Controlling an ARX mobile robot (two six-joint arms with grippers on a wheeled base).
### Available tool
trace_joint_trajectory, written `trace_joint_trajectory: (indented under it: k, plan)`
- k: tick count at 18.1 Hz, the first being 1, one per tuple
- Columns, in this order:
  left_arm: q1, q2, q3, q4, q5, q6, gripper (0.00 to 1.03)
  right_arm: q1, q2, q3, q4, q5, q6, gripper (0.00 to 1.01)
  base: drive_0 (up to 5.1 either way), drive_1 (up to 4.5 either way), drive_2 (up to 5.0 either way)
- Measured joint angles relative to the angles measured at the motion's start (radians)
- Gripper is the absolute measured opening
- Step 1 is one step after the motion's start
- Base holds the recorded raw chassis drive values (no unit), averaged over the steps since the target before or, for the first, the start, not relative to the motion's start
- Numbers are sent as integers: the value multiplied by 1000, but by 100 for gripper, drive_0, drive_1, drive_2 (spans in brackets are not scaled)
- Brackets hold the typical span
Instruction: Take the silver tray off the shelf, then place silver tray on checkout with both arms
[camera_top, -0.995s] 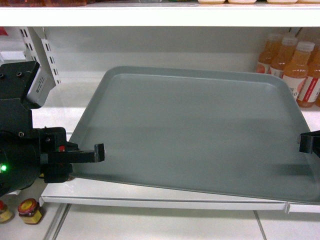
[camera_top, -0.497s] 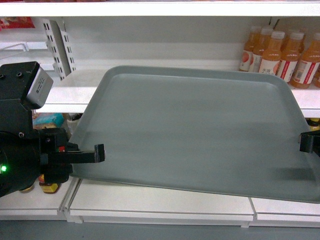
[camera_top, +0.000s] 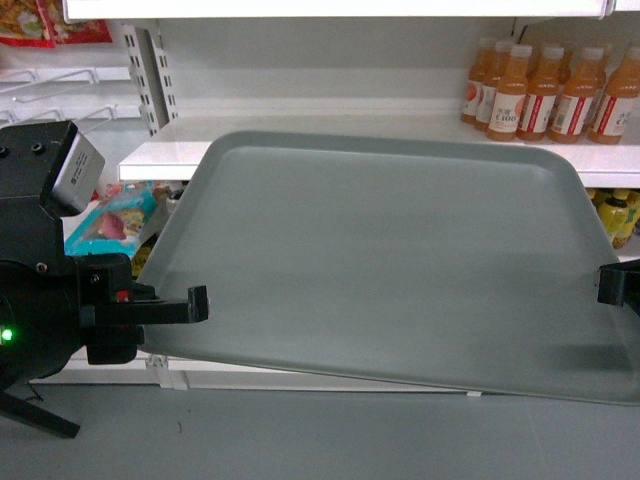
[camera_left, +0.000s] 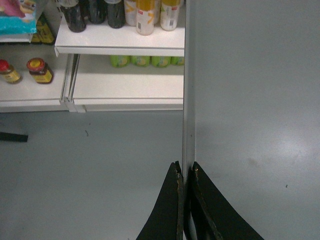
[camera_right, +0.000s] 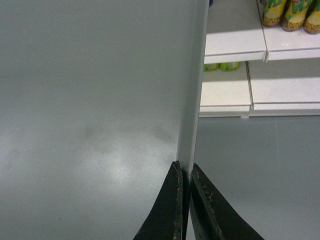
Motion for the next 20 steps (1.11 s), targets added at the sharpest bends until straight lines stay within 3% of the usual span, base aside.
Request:
trace_joint_trajectory:
  k: [20]
  plan:
    - [0, -2, 0, -4, 0, 0, 3, -1, 4, -1, -9, -1, 0, 3, 1, -422, 424]
